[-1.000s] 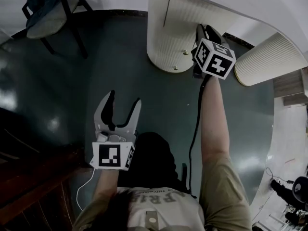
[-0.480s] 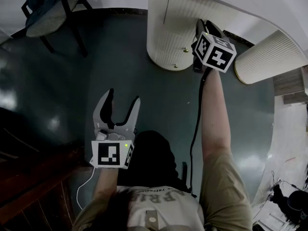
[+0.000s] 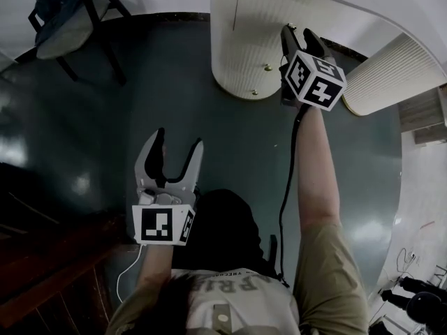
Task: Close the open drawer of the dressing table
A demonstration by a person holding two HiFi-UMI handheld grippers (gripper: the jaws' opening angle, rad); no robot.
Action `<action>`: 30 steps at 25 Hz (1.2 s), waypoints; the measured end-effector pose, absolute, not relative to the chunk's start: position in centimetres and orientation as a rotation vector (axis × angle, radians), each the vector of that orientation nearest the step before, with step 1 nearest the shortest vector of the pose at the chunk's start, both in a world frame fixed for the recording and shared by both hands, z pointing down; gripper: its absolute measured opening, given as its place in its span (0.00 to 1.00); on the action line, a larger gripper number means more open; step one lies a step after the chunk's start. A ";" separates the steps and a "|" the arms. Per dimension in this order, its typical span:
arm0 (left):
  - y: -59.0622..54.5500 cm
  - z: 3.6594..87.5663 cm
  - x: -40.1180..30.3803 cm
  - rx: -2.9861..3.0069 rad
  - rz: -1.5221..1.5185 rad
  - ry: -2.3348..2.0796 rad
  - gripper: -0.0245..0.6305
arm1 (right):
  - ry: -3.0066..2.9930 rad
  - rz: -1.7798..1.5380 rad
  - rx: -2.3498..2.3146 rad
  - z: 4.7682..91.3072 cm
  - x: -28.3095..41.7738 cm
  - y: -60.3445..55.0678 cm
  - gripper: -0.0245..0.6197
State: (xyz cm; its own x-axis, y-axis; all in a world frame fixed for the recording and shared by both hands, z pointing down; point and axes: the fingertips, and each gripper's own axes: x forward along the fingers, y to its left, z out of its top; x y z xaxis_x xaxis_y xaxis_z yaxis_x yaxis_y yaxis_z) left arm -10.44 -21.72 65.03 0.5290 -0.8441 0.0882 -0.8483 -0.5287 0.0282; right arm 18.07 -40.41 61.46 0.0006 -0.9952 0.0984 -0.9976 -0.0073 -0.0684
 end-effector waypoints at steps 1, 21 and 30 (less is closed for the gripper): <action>-21.7 65.2 -10.5 2.686 0.098 -1.488 0.52 | -2.200 0.175 2.209 61.5 18.1 -40.0 0.37; -21.5 41.6 -11.9 2.502 0.079 -1.404 0.52 | -2.065 0.356 2.140 46.3 17.8 -27.7 0.39; -19.7 24.3 -9.7 2.624 0.112 -1.355 0.52 | -2.076 0.345 2.123 30.0 17.4 -20.5 0.39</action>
State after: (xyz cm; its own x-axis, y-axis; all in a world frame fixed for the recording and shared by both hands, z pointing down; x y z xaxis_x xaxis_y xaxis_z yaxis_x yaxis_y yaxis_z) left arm -9.72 -19.74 24.32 0.5802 -0.8003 0.1514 -0.8143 -0.5658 0.1298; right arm 17.42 -20.55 29.98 0.0146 -0.9632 0.2683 -0.9982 -0.0296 -0.0521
